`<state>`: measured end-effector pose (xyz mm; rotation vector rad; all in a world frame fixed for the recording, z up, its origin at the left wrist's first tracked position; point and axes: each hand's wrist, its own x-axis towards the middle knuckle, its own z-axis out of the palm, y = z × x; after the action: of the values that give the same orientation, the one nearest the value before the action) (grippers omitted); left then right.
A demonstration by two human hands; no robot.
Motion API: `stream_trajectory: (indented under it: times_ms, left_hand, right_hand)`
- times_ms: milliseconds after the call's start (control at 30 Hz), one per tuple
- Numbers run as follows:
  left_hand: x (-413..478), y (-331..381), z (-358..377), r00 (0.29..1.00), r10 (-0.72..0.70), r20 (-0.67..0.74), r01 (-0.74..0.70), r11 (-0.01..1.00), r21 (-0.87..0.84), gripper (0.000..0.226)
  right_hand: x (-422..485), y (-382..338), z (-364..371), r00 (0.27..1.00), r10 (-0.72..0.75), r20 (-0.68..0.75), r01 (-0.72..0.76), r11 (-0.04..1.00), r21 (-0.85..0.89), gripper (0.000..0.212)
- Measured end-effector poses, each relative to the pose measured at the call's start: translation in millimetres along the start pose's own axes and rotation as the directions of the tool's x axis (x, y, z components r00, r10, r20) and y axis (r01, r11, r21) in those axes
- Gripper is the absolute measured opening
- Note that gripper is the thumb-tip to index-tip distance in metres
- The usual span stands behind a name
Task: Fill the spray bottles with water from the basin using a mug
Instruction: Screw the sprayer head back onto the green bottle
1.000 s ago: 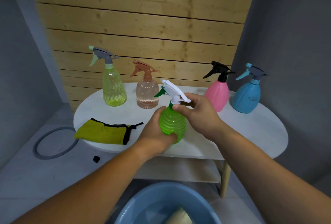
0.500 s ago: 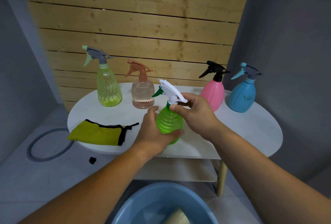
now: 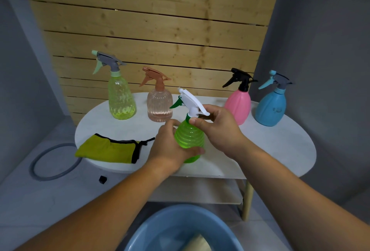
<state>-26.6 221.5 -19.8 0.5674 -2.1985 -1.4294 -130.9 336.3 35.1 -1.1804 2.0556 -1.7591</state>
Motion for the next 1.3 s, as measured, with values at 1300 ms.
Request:
stream_trajectory:
  times_ms: [1300]
  left_hand:
    - [-1.6, -6.4, -7.9, 0.992, 0.026, 0.12, -0.025, 1.0, -0.011, 0.07]
  right_hand:
    - [-2.5, 2.0, 4.3, 0.997, 0.042, -0.063, -0.041, 0.999, 0.021, 0.027]
